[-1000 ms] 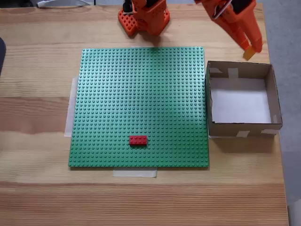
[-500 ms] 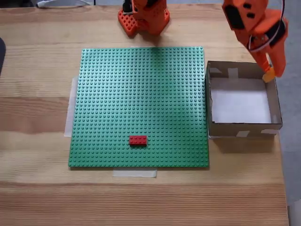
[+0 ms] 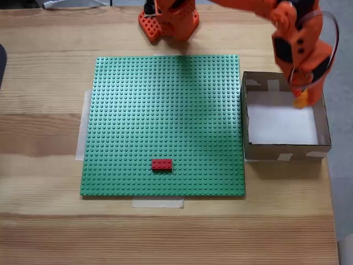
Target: Pick the yellow lego block and put it in the box.
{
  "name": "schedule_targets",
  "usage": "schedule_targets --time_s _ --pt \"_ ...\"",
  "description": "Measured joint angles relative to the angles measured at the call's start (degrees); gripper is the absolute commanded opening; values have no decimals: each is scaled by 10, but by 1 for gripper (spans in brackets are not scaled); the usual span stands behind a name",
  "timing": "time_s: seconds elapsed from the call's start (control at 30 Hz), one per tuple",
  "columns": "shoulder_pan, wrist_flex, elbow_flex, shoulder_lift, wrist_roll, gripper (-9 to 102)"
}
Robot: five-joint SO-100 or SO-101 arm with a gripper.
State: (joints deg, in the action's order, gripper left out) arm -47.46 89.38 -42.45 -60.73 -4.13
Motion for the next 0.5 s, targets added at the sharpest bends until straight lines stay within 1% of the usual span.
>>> schedule_targets --time_s 0.2,0.5 --pt "13 4 -7 31 -2 -1" --pt "19 -63 -86 31 8 -1"
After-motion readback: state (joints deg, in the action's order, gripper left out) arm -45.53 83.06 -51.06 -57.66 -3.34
